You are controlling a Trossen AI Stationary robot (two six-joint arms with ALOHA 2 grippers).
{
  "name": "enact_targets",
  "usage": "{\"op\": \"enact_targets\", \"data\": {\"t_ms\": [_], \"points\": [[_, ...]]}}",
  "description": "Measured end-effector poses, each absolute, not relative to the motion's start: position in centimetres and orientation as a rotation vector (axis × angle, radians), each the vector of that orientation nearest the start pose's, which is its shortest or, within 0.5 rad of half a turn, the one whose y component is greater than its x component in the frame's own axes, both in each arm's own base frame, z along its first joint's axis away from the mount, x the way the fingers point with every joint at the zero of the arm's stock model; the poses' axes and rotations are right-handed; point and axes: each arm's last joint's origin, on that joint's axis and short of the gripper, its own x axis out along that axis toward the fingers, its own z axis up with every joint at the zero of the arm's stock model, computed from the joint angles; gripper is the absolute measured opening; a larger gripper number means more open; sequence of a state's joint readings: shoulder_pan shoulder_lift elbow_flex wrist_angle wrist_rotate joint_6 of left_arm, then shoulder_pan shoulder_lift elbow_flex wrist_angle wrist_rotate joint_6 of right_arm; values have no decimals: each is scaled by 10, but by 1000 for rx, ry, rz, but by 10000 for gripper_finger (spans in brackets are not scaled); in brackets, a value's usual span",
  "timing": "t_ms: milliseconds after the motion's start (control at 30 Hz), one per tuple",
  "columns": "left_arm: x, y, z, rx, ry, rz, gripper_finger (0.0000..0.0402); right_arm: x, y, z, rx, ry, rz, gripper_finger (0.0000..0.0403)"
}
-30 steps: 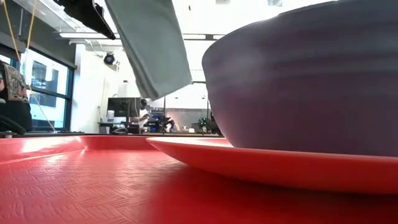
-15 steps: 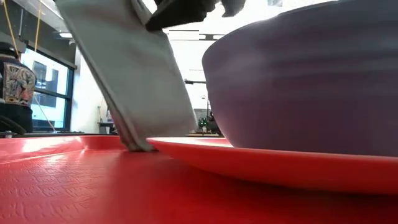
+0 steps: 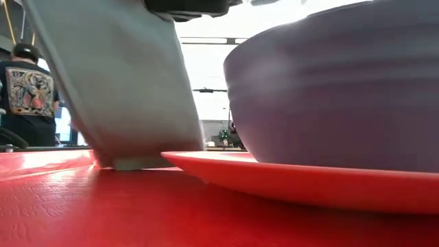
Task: Set up tray
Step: Put the blue napkin on the red tray beside the pink plate
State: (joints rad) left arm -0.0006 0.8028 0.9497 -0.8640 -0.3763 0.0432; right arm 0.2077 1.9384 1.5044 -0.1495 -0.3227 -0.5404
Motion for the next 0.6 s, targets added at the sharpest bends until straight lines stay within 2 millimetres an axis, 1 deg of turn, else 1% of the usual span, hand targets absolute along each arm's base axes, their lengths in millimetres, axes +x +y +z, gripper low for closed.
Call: {"op": "enact_targets", "data": {"t_ms": [67,133,267,367,500,600], "points": [[142,11,326,176,716,344,264,435,101,247,-477,398,666,0],[142,11,326,176,717,344,264,440,103,238,-459,383,683,0],[142,11,326,165,715,348,264,445,105,216,-437,443,708,0],[141,11,326,163,716,348,264,449,110,206,-411,443,732,0],[141,11,326,164,719,348,264,449,119,199,-412,441,755,0],[141,11,326,164,720,348,264,448,123,199,-401,440,765,0]]}}
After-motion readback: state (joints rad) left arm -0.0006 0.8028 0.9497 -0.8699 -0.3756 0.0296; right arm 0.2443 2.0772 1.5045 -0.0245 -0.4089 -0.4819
